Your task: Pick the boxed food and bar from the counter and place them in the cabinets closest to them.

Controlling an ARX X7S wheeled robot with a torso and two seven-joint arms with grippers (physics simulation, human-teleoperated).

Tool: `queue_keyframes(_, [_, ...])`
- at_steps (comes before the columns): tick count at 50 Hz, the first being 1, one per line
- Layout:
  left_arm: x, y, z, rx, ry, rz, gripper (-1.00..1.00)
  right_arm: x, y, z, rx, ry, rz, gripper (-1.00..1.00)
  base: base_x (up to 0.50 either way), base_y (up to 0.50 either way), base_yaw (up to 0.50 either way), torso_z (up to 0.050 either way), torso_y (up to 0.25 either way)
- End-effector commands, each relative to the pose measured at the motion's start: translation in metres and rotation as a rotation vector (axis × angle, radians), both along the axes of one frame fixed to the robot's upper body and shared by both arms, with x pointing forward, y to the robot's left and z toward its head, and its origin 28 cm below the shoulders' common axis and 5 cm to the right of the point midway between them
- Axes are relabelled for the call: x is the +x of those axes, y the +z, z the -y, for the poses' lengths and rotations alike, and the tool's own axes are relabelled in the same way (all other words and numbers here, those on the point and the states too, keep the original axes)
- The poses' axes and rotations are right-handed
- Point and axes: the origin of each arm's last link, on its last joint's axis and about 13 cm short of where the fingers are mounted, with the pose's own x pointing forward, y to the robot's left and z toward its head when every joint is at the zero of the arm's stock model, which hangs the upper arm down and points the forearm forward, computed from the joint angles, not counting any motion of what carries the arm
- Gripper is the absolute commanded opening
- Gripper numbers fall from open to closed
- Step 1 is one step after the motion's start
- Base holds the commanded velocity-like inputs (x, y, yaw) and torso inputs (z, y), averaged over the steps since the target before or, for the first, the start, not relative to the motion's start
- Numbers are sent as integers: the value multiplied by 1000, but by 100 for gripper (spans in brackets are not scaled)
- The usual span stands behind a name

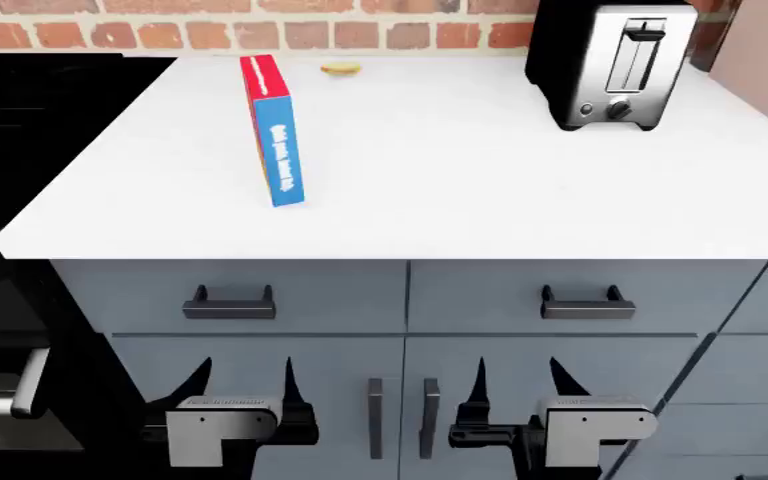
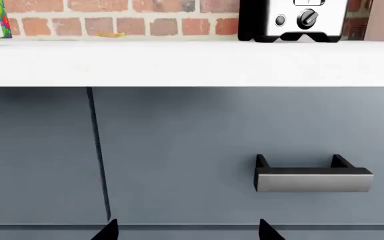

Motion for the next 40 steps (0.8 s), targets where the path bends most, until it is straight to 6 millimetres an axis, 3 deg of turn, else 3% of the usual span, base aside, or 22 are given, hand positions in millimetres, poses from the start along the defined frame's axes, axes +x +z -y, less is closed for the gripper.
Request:
queue_keyframes(1, [1,0,0,0,-1,-1,100,2,1,0,11,0,3,100,0,0,0,0,0])
queue_keyframes(6, [3,0,-1,-6,-16,-1,100,21,4,2,36,7,4,100,0,0,0,0,0])
queue_keyframes(13, [-2,3,-3,-4,-26,20,100,15,5,3,50,9,13,100,0,0,0,45,9])
queue_keyframes(26, [3,57,-6,-41,-30,129,100,12,33,9,71,32,117,100,0,0,0,50,12])
queue_keyframes(32, [9,67,-8,-47,-20,158,100,4,45,8,71,44,165,100,0,0,0,50,13])
queue_keyframes(35, [10,69,-9,-47,-16,165,100,46,93,-5,73,52,195,100,0,0,0,50,11])
queue_keyframes(40, [12,74,-8,-42,-13,180,100,60,119,-10,83,51,213,100,0,0,0,50,11])
